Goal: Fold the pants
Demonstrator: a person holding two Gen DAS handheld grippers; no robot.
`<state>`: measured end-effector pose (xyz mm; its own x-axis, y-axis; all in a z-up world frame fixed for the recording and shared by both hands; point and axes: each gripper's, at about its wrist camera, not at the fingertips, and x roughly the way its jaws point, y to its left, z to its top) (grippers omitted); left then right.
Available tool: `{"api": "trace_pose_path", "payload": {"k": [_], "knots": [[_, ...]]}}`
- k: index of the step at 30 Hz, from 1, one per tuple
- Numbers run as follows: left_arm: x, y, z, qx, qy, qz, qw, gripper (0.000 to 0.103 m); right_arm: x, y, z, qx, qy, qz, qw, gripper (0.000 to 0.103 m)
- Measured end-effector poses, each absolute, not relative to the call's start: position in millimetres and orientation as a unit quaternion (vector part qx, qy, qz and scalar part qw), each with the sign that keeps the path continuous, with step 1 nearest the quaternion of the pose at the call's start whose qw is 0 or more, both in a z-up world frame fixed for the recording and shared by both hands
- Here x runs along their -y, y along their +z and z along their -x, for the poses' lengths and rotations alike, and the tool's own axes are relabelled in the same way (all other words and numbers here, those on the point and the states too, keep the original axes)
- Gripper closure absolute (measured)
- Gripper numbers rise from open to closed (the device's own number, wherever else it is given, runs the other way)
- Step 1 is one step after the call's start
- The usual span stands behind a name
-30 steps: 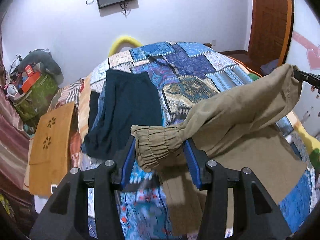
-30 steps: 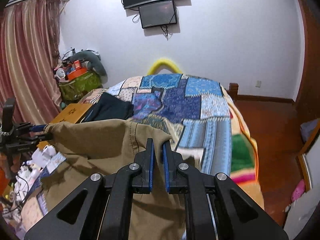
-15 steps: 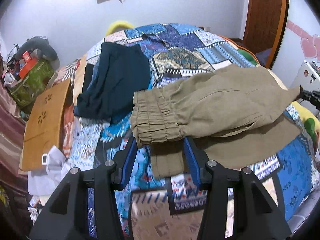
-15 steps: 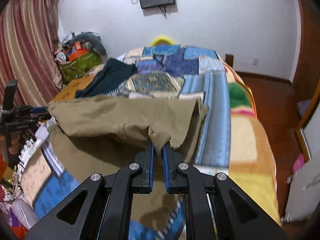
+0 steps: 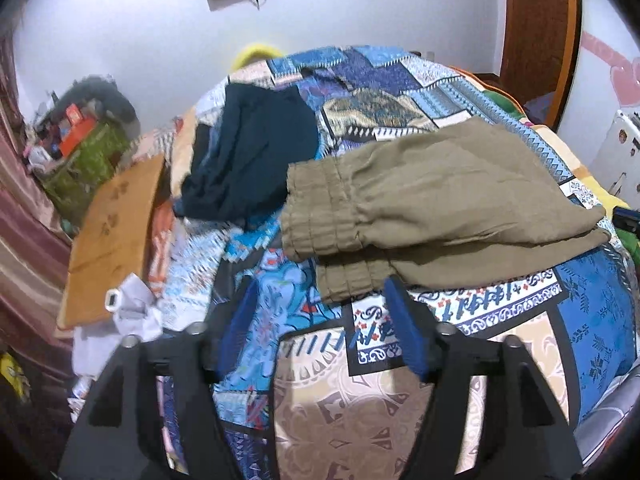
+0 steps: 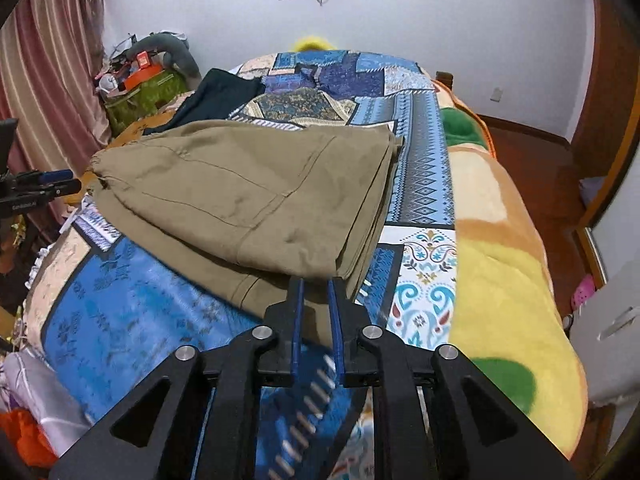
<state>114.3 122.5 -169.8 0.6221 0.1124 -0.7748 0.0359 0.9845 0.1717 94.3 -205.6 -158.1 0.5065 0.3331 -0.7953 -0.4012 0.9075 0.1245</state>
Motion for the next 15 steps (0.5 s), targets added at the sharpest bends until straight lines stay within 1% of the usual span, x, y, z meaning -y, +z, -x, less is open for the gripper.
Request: {"api": "trace_pose_path", "payload": {"k": [1,2,3,4,7,8,9,10,15], "knots": [[-118.9,-164.5,-113.6,-0.426,0.021,-0.095,0.900,0.019,206.1,-152.9,-92.4,-0.443,0.211,0.038,0.871,0.087],[-115.5,-161.3,-113.4,-0.420,0.020,-0.102,0.901,0.016,206.6,-147.1,-91.1,-0.436,0.212,0.038,0.874,0.085],[-111.6,-158.3,-114.1,-0.415,0.019,-0.109,0.903,0.011,205.9,-143.9,-89.8,-0.431,0.213,0.038,0.876,0.079],[-106.8,-156.0,-115.5,-0.412,0.016,-0.118,0.904,0.009,204.3,-139.3,-88.5,-0.425,0.213,0.039,0.879,0.072],[-91.1,-157.3,-124.2,-0.414,0.002,-0.147,0.899,0.007,194.3,-128.5,-88.9,-0.408,0.225,0.047,0.883,0.060],[-84.2,-160.0,-128.0,-0.417,-0.005,-0.159,0.895,0.007,190.2,-126.5,-89.6,-0.404,0.229,0.051,0.884,0.057],[-78.5,-163.1,-131.0,-0.420,-0.011,-0.171,0.891,0.007,185.5,-124.9,-90.6,-0.400,0.234,0.054,0.884,0.052],[-69.7,-168.2,-135.0,-0.423,-0.021,-0.189,0.886,0.007,180.2,-124.5,-92.2,-0.397,0.242,0.057,0.884,0.050],[-37.5,-190.2,-151.1,-0.432,-0.047,-0.256,0.864,0.007,150.0,-135.7,-101.9,-0.402,0.279,0.072,0.869,0.050]]}}
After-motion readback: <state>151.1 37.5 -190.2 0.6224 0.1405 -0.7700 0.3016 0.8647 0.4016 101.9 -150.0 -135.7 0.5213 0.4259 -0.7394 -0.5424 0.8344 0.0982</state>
